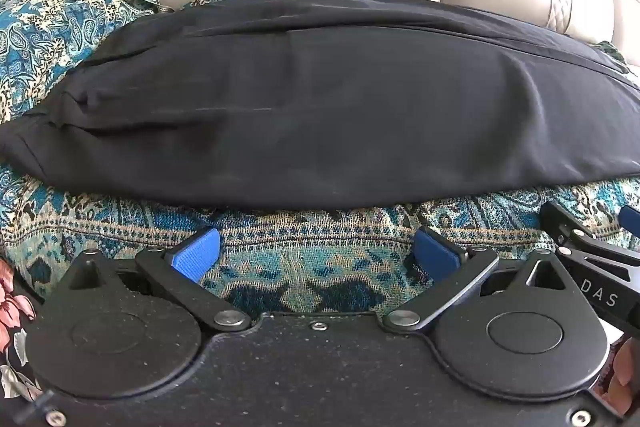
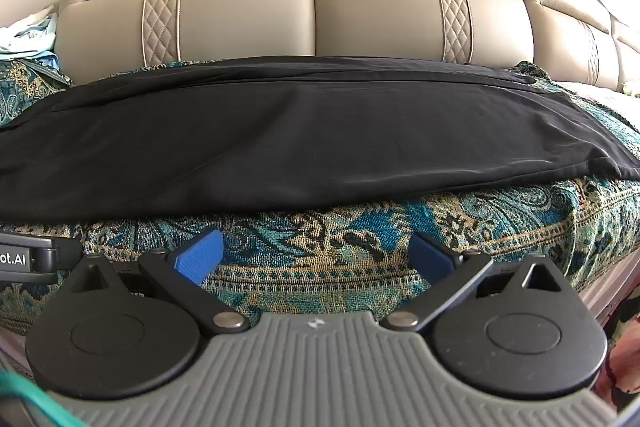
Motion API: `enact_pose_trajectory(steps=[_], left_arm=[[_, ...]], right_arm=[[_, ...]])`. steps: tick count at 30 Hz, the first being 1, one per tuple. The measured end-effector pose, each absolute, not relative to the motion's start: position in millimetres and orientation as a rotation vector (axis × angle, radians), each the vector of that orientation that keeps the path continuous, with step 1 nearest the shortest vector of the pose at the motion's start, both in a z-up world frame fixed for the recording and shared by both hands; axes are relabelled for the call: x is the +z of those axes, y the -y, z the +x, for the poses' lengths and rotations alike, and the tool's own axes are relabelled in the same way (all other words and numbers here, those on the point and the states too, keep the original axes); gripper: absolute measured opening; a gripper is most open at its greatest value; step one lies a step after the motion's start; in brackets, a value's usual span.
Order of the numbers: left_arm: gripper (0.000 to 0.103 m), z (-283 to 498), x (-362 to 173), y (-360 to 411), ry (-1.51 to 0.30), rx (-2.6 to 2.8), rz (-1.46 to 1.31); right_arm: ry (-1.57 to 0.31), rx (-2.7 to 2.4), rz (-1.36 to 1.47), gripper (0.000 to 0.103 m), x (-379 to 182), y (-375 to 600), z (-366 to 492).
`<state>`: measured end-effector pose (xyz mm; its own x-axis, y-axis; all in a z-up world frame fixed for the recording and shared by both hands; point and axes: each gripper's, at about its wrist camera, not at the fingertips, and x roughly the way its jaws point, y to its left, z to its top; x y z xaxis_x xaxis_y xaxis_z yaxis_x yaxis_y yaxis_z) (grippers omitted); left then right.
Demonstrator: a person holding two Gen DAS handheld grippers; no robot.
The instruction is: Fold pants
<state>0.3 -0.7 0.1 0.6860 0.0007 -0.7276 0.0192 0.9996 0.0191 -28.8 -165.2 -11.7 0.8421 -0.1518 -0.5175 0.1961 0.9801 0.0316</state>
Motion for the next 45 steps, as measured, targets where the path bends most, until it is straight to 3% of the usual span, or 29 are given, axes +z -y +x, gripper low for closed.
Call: enact_pose_trajectory(steps=[45], left_arm=[[0.103, 0.4, 0.1, 0.1, -0.815, -0.002, 0.019]], right_arm=[[-0.537, -0.184, 0.082, 0.103, -10.2, 164.6, -26.7]])
